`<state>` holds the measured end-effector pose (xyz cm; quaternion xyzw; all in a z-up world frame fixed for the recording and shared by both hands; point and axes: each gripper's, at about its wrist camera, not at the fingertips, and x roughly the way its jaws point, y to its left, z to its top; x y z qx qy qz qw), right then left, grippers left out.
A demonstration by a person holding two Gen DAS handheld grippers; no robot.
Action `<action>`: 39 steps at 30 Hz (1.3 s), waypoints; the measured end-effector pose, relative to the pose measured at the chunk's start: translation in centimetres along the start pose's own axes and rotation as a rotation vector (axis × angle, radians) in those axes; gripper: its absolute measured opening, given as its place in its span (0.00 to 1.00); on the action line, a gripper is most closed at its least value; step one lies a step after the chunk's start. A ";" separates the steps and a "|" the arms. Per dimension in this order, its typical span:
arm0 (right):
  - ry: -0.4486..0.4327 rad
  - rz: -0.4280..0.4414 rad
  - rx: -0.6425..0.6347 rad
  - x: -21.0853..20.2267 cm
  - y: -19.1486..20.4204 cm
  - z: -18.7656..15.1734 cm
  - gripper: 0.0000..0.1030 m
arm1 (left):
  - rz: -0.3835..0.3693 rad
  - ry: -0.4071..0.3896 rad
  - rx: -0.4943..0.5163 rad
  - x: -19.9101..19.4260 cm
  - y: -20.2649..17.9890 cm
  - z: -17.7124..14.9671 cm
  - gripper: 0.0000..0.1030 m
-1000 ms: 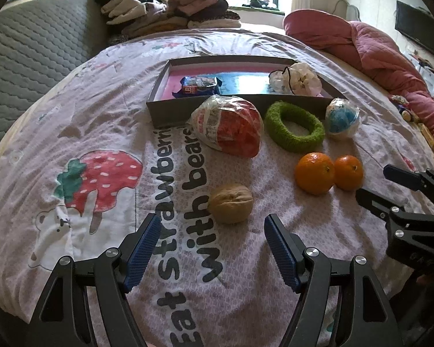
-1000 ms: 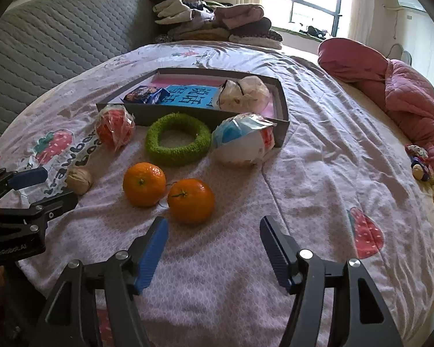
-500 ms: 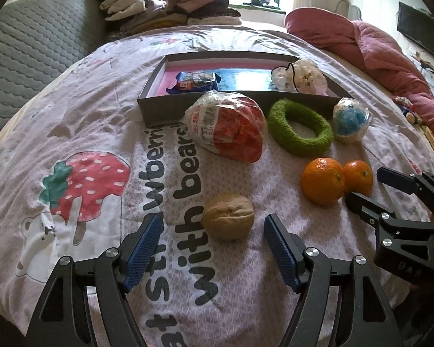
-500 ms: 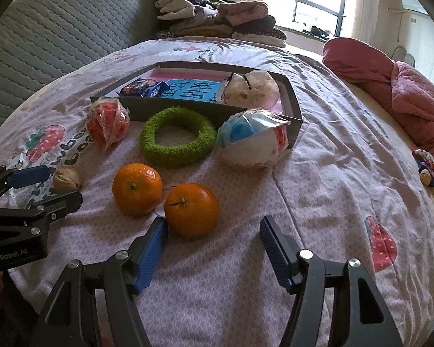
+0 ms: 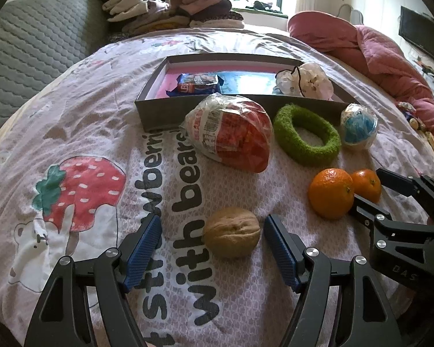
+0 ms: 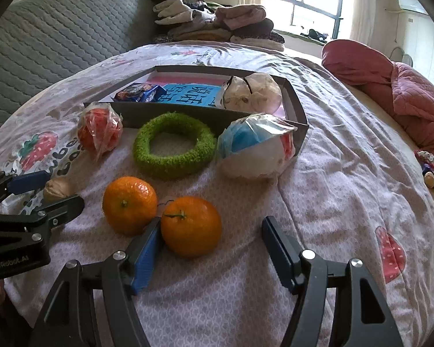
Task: Organize objects
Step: 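Grasp the walnut with the left tool while the right tool grasps an orange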
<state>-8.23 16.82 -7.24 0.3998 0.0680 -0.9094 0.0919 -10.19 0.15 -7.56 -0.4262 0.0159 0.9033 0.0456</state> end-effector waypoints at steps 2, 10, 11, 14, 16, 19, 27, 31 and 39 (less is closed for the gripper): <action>-0.005 0.000 0.002 0.1 0.0 0.0 0.66 | 0.005 -0.004 0.002 0.2 -0.1 0.1 0.73; -0.025 0.006 -0.003 0.1 0.0 -0.2 0.65 | 0.027 -0.025 0.011 0.5 -0.4 0.1 0.71; -0.027 0.011 -0.001 0.1 0.0 -0.2 0.64 | 0.028 -0.029 0.012 0.5 -0.5 0.1 0.67; -0.031 0.017 -0.007 0.0 0.1 -0.3 0.60 | 0.028 -0.036 0.022 0.5 -0.7 0.0 0.54; -0.033 0.019 -0.010 0.0 0.2 -0.3 0.57 | 0.023 -0.041 0.030 0.4 -0.9 -0.1 0.47; -0.034 0.021 -0.018 -0.1 0.3 -0.4 0.54 | 0.015 -0.042 0.039 0.3 -1.2 -0.3 0.38; -0.032 0.042 -0.025 -0.6 0.7 -0.7 0.39 | 0.019 -0.046 0.044 -0.1 -1.6 -0.7 0.35; -0.029 0.053 -0.016 -1.0 0.6 -0.8 0.38 | 0.015 -0.044 0.039 -0.7 -1.7 -1.0 0.35; -0.027 0.061 0.005 -2.1 0.2 -1.2 0.37 | -0.003 -0.034 0.024 -1.7 -1.8 -1.2 0.35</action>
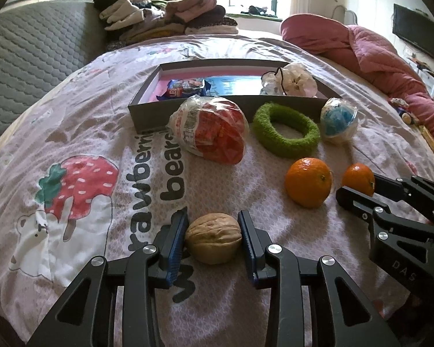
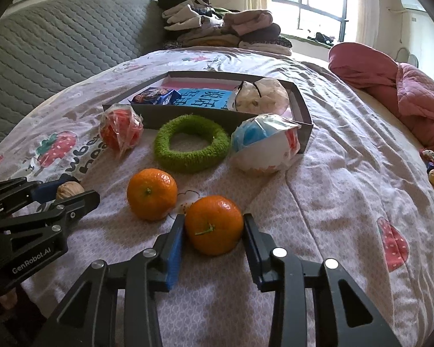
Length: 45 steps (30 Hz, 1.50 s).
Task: Organize objects
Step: 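Grasp the walnut with the left tool while the right tool grasps an orange, then carry the walnut and orange over the tray with both tools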
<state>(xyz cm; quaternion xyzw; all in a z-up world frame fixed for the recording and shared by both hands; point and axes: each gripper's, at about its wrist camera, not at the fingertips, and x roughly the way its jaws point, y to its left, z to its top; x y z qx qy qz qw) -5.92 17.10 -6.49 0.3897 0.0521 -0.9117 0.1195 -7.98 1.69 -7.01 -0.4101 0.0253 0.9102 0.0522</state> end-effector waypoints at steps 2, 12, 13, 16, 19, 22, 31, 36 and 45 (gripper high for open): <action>-0.004 0.001 0.002 -0.5 0.0 0.0 0.37 | 0.000 -0.006 0.000 -0.4 -0.1 0.0 0.35; -0.040 0.007 -0.001 -2.7 0.4 0.5 0.37 | -0.001 -0.041 0.005 -2.6 -0.3 0.2 0.35; -0.043 0.008 -0.002 -2.8 0.5 0.6 0.37 | -0.001 -0.043 0.006 -2.7 -0.4 0.2 0.35; -0.051 0.009 -0.004 -3.2 0.6 0.7 0.37 | 0.001 -0.051 0.004 -3.1 -0.4 0.3 0.35; -0.061 0.010 -0.004 -3.4 0.7 0.8 0.37 | 0.005 -0.060 0.004 -3.4 -0.3 0.3 0.35; -0.073 0.010 -0.002 -3.6 0.6 1.0 0.37 | 0.007 -0.068 0.000 -3.5 -0.2 0.4 0.35; -0.105 0.007 -0.003 -3.4 0.5 2.4 0.37 | 0.002 -0.109 -0.024 -3.5 0.3 2.2 0.35; -0.115 0.002 0.004 -3.0 0.1 3.1 0.37 | -0.009 -0.116 -0.033 -3.2 0.3 3.3 0.35; -0.140 -0.005 0.013 -2.3 -0.9 5.2 0.37 | -0.019 -0.139 -0.024 -2.4 -0.2 5.4 0.35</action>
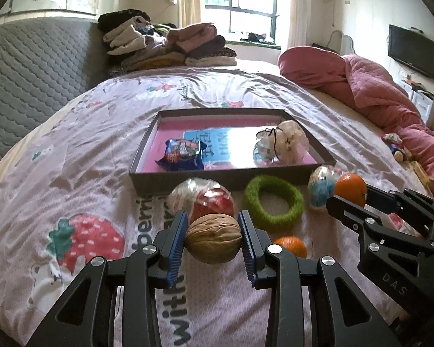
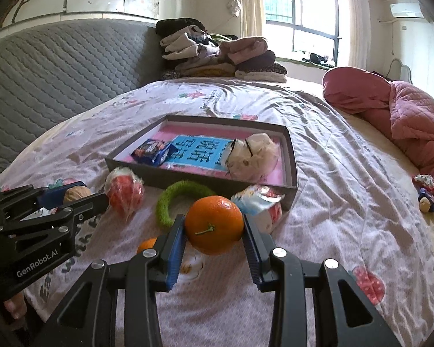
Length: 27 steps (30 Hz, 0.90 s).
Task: Organize objects
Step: 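Carry the walnut and orange over the tray with both tools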
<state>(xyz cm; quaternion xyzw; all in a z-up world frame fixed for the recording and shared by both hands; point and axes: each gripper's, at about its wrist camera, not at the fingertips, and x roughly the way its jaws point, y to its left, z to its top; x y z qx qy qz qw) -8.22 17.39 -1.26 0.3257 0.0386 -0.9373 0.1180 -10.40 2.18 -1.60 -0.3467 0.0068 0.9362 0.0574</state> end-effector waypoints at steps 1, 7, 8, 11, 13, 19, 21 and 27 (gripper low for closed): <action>-0.003 -0.001 -0.002 0.2 -0.1 0.3 0.37 | -0.001 0.000 0.001 0.2 0.0 0.3 0.35; -0.015 -0.008 0.001 1.0 -0.8 1.7 0.37 | -0.010 -0.006 0.000 1.3 -0.2 2.0 0.35; -0.018 -0.008 0.003 1.1 -1.0 2.0 0.37 | -0.011 -0.008 0.000 1.4 -0.2 2.2 0.35; -0.024 -0.012 0.003 1.5 -1.3 2.7 0.37 | -0.015 -0.013 0.005 1.9 -0.3 3.1 0.35; -0.026 -0.016 0.004 1.7 -1.6 3.2 0.37 | -0.019 -0.020 0.005 2.1 -0.3 3.8 0.35; -0.024 -0.028 0.002 2.5 -2.2 4.1 0.37 | -0.017 -0.034 0.004 2.9 -0.2 5.8 0.35; -0.024 -0.030 0.008 2.8 -2.5 4.5 0.37 | -0.016 -0.035 0.006 3.2 -0.2 6.4 0.35; -0.010 -0.030 0.012 3.7 -3.1 5.5 0.37 | -0.016 -0.014 0.005 4.5 -0.5 7.9 0.35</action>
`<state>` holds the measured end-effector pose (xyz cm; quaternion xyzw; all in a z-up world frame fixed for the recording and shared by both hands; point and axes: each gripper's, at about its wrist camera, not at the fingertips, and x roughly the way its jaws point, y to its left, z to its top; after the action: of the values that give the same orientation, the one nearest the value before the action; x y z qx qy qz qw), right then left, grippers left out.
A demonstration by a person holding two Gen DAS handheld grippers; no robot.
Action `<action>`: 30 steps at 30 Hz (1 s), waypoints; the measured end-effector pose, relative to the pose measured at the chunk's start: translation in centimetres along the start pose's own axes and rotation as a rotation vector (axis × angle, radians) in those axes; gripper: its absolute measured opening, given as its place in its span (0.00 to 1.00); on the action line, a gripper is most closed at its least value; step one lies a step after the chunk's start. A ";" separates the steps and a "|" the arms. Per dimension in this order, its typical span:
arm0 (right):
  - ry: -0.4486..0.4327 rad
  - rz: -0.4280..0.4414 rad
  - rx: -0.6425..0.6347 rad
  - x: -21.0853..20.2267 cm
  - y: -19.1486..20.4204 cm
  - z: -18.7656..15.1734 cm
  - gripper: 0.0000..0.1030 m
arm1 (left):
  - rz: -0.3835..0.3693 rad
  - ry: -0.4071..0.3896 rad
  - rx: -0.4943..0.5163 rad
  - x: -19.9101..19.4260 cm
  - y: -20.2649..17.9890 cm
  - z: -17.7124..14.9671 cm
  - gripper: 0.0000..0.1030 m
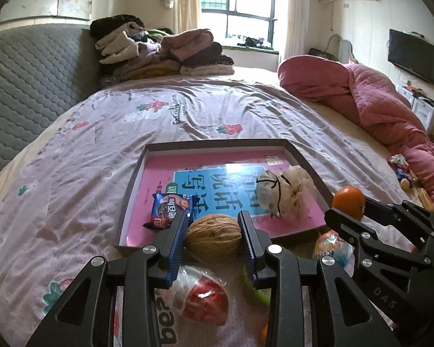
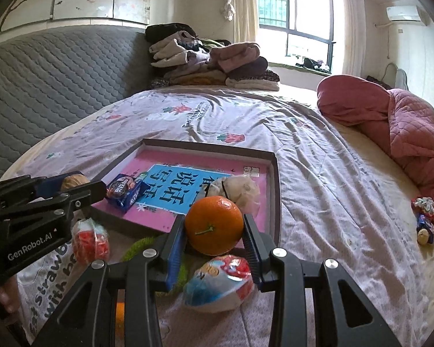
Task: Organize objects
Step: 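Carry the walnut and orange over the tray with both tools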
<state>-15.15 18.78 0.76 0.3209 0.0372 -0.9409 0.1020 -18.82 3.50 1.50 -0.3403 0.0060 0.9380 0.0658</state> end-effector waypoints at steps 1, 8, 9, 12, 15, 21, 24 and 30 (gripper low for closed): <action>0.004 -0.002 0.004 0.3 -0.2 0.3 0.37 | -0.002 0.005 0.002 0.2 -0.1 0.2 0.35; 0.042 -0.006 0.018 2.3 -1.3 2.0 0.37 | -0.002 0.045 0.007 2.1 -0.4 1.9 0.35; 0.046 -0.005 0.017 2.4 -1.3 2.2 0.37 | -0.003 0.049 0.008 2.4 -0.4 2.1 0.35; 0.064 -0.007 0.024 3.3 -1.6 2.6 0.37 | -0.009 0.062 0.007 3.3 -0.6 2.6 0.35; 0.091 -0.002 0.020 4.2 -1.6 2.7 0.37 | -0.015 0.090 0.007 4.5 -0.9 2.8 0.35; 0.130 0.004 0.019 6.1 -1.6 2.7 0.37 | -0.009 0.145 0.024 6.9 -1.2 2.9 0.35; 0.150 0.009 0.016 6.9 -1.6 2.4 0.37 | -0.005 0.163 0.026 7.9 -1.1 2.8 0.35; 0.177 0.012 0.022 8.0 -1.9 2.0 0.37 | -0.016 0.200 0.025 9.3 -1.1 2.6 0.35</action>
<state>-22.95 19.02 -2.50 0.4039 0.0339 -0.9087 0.1002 -27.38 5.88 -2.37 -0.4312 0.0214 0.8987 0.0767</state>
